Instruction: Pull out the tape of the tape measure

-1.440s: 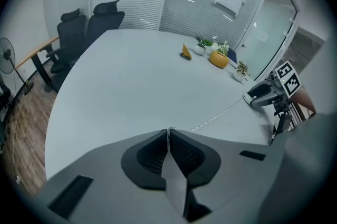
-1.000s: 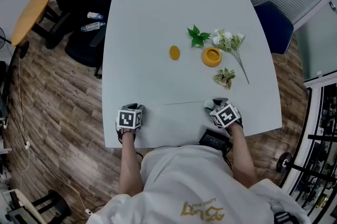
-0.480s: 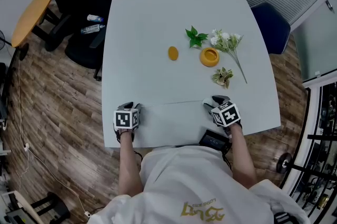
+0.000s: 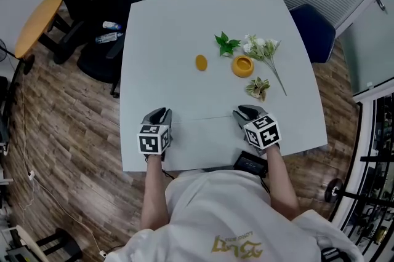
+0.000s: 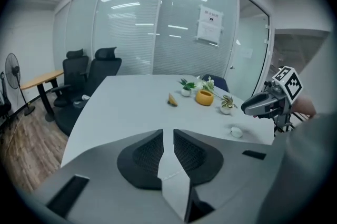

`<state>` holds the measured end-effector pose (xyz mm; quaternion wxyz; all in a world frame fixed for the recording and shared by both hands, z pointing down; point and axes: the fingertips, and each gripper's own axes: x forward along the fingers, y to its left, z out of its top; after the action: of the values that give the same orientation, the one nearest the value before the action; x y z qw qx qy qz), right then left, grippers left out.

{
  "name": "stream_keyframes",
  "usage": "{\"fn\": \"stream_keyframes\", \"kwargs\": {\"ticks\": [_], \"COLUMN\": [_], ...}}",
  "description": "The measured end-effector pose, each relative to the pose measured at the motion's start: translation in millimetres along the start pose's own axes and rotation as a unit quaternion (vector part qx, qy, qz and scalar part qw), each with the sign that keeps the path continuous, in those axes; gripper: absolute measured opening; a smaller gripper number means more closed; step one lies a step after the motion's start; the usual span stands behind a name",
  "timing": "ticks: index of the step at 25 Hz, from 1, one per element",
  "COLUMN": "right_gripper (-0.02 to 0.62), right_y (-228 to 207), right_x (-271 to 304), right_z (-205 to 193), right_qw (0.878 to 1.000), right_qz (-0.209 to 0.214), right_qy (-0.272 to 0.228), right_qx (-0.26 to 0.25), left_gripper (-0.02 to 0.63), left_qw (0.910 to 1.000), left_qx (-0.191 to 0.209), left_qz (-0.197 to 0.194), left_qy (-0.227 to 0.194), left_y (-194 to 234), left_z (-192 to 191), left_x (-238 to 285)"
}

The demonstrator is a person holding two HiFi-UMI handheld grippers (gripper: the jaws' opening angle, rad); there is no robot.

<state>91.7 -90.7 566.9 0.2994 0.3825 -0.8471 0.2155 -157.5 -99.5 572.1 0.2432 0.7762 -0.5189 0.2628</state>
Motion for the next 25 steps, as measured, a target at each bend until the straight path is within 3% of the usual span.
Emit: {"fn": "stream_keyframes", "kwargs": {"ticks": [4,8,25], "right_gripper": [0.035,0.017,0.015], "right_y": [11.7,16.0,10.3], "right_x": [-13.7,-20.8,-28.9], "right_z": [16.1,24.4,26.5], "right_qw": [0.999,0.998,0.998], "right_qz": [0.007,0.006,-0.018], "right_qy": [-0.035,-0.057,-0.066], "right_qx": [-0.002,0.012,0.014], "left_gripper": [0.014,0.005,0.005], "left_qw": [0.9980,0.9884,0.9905], "left_qx": [0.002,-0.038,-0.007], "left_qz": [-0.018,-0.079,-0.076], "left_qy": [-0.060,-0.124,-0.114], "left_y": [-11.6,-29.8,-34.7], "left_z": [27.6,50.6,49.4], "left_x": [-14.8,-27.8,-25.5]}}
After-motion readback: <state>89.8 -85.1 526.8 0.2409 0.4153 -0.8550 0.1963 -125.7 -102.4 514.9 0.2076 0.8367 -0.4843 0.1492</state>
